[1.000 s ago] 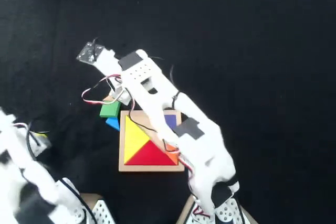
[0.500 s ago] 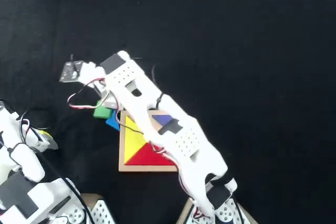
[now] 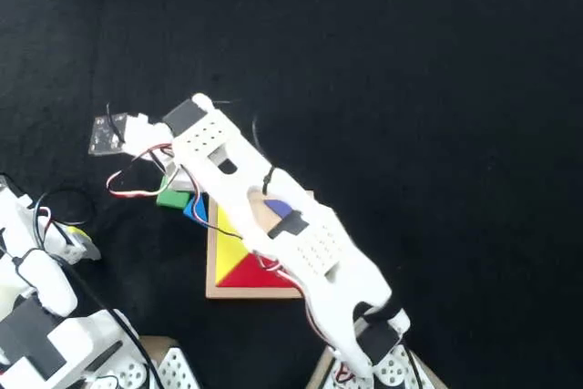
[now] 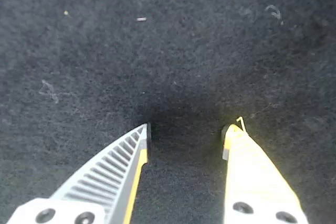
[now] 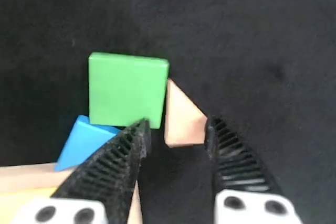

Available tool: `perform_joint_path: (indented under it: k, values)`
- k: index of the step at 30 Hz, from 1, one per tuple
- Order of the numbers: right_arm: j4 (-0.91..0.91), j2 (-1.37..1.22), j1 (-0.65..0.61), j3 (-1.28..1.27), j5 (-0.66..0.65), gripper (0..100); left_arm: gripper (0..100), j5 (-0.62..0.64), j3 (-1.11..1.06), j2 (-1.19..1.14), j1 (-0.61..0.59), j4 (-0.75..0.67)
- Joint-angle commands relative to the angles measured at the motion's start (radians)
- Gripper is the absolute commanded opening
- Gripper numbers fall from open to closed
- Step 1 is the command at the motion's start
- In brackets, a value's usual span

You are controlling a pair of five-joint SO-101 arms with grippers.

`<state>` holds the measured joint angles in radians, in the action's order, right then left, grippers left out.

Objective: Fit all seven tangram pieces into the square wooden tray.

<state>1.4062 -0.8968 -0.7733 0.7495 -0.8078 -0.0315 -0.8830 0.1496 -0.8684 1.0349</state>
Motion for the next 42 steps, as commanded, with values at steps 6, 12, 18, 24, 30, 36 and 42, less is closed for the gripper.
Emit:
perform_joint_path:
  k: [6, 12, 18, 24, 30, 36, 42]
  values:
    - [0.003, -0.058, 0.028, 0.111, -0.089, 18.3, 23, 0.017, 0.018, -0.008, -0.012, -0.014]
    - [0.021, -0.105, 0.097, 0.223, -0.089, 18.2, 23, 0.017, 0.018, -0.008, -0.012, -0.014]
    - [0.149, -0.122, 0.135, 0.344, -0.089, 18.1, 23, 0.017, 0.018, -0.008, -0.007, -0.014]
    - [0.115, -0.180, 0.120, 0.377, -0.124, 18.3, 23, 0.017, 0.018, -0.008, -0.010, -0.014]
    - [0.123, -0.222, 0.104, 0.417, -0.172, 18.4, 23, 0.017, 0.018, -0.008, -0.010, -0.014]
    - [0.201, -0.226, 0.097, 0.415, -0.296, 18.5, 23, 0.017, 0.018, -0.008, -0.010, -0.014]
    - [0.275, -0.226, 0.106, 0.415, -0.371, 18.5, 23, 0.017, 0.019, -0.008, -0.010, -0.014]
